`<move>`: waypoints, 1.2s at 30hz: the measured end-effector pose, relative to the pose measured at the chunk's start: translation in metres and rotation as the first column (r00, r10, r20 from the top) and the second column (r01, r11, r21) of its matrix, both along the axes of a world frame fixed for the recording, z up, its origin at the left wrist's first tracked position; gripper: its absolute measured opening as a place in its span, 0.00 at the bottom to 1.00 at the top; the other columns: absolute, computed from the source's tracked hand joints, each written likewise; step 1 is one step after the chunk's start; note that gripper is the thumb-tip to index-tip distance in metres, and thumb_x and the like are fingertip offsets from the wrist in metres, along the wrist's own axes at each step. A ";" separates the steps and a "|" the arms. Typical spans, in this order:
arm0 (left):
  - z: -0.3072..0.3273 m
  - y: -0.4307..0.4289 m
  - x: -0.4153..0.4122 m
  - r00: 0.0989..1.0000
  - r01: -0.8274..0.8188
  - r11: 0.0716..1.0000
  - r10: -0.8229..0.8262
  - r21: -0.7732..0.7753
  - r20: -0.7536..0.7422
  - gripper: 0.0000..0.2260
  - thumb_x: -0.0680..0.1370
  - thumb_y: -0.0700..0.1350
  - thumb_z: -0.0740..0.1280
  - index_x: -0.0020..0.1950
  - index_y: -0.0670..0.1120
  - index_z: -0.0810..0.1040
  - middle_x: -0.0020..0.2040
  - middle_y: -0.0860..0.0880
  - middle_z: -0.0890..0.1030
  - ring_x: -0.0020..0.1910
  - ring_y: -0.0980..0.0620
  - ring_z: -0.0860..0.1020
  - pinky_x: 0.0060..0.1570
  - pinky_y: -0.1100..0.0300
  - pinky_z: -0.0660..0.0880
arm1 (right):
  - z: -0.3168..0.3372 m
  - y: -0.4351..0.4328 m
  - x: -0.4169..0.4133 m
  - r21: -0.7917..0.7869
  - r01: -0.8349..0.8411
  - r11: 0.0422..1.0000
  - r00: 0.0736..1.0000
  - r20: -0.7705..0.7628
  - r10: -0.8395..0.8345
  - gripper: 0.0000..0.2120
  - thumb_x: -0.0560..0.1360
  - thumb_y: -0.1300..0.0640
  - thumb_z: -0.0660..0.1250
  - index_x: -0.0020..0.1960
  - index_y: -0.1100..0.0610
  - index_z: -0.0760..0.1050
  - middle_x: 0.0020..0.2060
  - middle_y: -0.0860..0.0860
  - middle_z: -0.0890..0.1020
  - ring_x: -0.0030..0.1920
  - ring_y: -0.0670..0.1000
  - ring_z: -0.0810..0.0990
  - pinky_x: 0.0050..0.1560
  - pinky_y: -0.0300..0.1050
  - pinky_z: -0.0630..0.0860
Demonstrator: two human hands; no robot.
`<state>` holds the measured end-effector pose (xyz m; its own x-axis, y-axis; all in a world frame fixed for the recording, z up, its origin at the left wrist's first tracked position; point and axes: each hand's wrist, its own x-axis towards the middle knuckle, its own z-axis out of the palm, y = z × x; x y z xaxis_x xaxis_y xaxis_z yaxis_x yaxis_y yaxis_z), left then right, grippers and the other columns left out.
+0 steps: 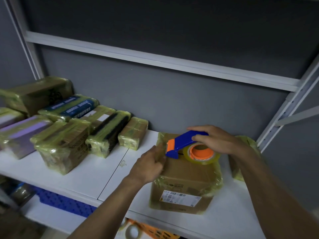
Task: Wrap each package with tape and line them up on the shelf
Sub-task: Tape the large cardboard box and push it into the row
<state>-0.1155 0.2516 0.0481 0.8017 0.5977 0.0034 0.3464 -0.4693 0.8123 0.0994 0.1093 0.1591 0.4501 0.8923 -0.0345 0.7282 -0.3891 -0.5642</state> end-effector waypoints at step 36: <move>0.012 0.063 -0.004 0.937 0.100 0.754 0.148 0.650 -0.315 0.31 0.76 0.60 0.46 0.81 0.63 0.54 0.82 0.62 0.49 0.82 0.50 0.52 0.64 0.43 0.73 | -0.008 0.023 -0.021 0.208 0.075 0.975 0.997 0.004 -0.078 0.20 0.70 0.36 0.76 0.59 0.40 0.82 0.54 0.37 0.84 0.56 0.40 0.81 0.59 0.41 0.77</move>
<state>-0.1197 0.3148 0.0601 0.8123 0.5667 0.1379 0.5488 -0.8228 0.1478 0.0782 0.1323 0.1514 0.5165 0.8424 0.1535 0.7079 -0.3192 -0.6301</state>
